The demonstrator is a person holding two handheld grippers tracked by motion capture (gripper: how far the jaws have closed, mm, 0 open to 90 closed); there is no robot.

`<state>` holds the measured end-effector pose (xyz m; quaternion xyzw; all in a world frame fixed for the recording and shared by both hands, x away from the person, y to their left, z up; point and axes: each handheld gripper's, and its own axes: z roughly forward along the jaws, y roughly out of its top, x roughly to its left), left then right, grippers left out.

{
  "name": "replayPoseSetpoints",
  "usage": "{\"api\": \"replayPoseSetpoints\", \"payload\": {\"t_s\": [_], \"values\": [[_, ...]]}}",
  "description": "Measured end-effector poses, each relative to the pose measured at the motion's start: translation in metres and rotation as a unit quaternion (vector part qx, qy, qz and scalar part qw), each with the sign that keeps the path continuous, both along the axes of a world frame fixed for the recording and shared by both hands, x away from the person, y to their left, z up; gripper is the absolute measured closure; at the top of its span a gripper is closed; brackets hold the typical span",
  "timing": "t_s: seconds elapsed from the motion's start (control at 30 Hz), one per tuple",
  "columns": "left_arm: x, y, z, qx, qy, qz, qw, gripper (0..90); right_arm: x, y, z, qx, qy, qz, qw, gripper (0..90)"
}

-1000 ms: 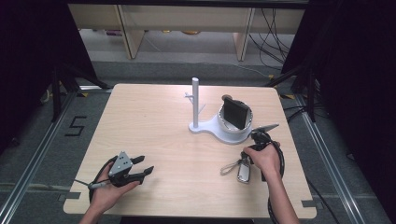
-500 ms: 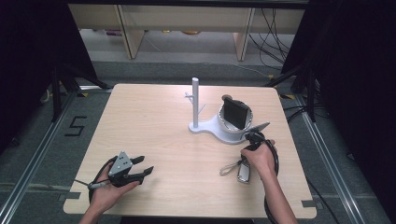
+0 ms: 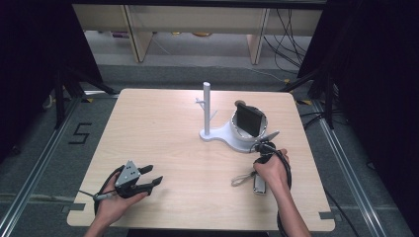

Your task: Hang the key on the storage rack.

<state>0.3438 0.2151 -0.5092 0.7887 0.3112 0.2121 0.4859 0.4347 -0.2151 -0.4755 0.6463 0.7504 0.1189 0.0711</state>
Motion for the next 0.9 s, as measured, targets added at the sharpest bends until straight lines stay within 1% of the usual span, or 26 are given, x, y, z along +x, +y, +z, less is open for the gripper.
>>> {"api": "replayPoseSetpoints", "payload": {"t_s": [0.03,0.07,0.1,0.13,0.17,0.2,0.23,0.3,0.33,0.4,0.43,0.5,0.53,0.57,0.6,0.63,0.67,0.7,0.73,0.77,0.8,0.83,0.87,0.9], "values": [[0.000,0.000,0.000,-0.001,-0.001,0.001,1.0000,42.9,-0.001,-0.003,0.002,0.012,-0.007,0.002,0.9999,87.6],[0.000,0.000,0.000,0.000,-0.002,0.001,1.0000,42.9,-0.003,-0.009,0.007,0.032,-0.033,0.016,0.9988,88.1],[0.001,0.000,0.000,0.000,-0.002,0.001,1.0000,43.0,-0.004,-0.011,0.008,0.037,-0.031,0.025,0.9985,88.1],[0.001,0.000,0.000,0.000,-0.002,0.001,1.0000,43.0,-0.004,-0.011,0.008,0.037,-0.031,0.025,0.9985,88.1],[0.000,-0.001,0.000,0.003,-0.001,0.002,1.0000,43.0,-0.004,-0.011,0.007,0.029,-0.032,0.033,0.9985,87.9],[0.000,-0.001,-0.001,0.003,0.000,0.002,1.0000,43.0,-0.005,-0.010,0.003,0.028,-0.031,0.038,0.9984,87.6],[0.000,-0.001,-0.001,0.002,0.001,0.000,1.0000,43.0,-0.005,-0.013,0.000,0.028,-0.054,0.056,0.9966,87.6],[0.000,-0.001,-0.001,0.004,0.002,-0.001,1.0000,42.9,-0.005,-0.014,-0.002,0.032,-0.060,0.064,0.9957,87.6],[0.000,-0.001,-0.001,0.005,0.000,0.002,1.0000,42.9,-0.005,-0.013,0.000,0.035,-0.047,0.052,0.9970,87.6],[0.000,-0.001,-0.001,0.004,0.001,0.003,1.0000,42.9,-0.004,-0.014,0.000,0.034,-0.045,0.053,0.9970,87.7],[0.000,0.000,-0.001,0.000,0.000,0.002,1.0000,42.9,-0.006,-0.014,0.001,0.039,-0.048,0.049,0.9969,88.0],[0.000,0.001,0.000,0.005,0.001,0.004,1.0000,43.0,-0.008,-0.015,0.003,0.038,-0.058,0.051,0.9962,88.3],[0.000,0.001,0.000,0.005,0.001,0.004,1.0000,42.9,-0.008,-0.015,0.003,0.038,-0.058,0.051,0.9962,88.3],[0.000,0.002,0.000,0.008,0.000,0.006,1.0000,42.9,-0.013,-0.015,0.006,0.047,-0.077,0.049,0.9947,88.3],[0.000,0.002,-0.001,0.007,0.000,0.004,1.0000,42.9,-0.015,-0.014,0.008,0.050,-0.078,0.050,0.9944,88.3],[0.000,0.001,-0.001,0.007,0.000,0.005,1.0000,42.9,-0.018,-0.012,0.010,0.070,-0.086,0.048,0.9926,88.4],[0.001,0.001,-0.002,0.002,-0.001,0.002,1.0000,42.9,-0.020,-0.012,0.012,0.078,-0.088,0.047,0.9919,88.3],[0.000,0.000,-0.002,0.005,0.000,0.003,1.0000,42.9,-0.021,-0.014,0.013,0.078,-0.112,0.066,0.9884,88.3],[0.000,0.000,-0.002,0.002,0.000,0.002,1.0000,42.9,-0.021,-0.014,0.013,0.076,-0.132,0.076,0.9854,88.4],[-0.001,0.000,-0.001,0.004,0.002,0.002,1.0000,42.9,-0.023,-0.013,0.015,0.078,-0.139,0.079,0.9841,88.4],[-0.001,0.000,-0.001,0.004,0.002,0.003,1.0000,42.9,-0.025,-0.011,0.016,0.083,-0.147,0.072,0.9829,88.4],[0.000,0.000,-0.001,0.006,0.001,0.004,1.0000,42.9,-0.026,-0.012,0.018,0.097,-0.158,0.084,0.9790,88.4],[0.000,0.000,-0.002,0.001,0.000,0.001,1.0000,42.9,-0.028,-0.011,0.019,0.094,-0.178,0.091,0.9753,88.4],[0.000,0.000,-0.002,0.001,0.000,0.002,1.0000,42.9,-0.029,-0.010,0.020,0.103,-0.183,0.095,0.9731,88.4]]}}
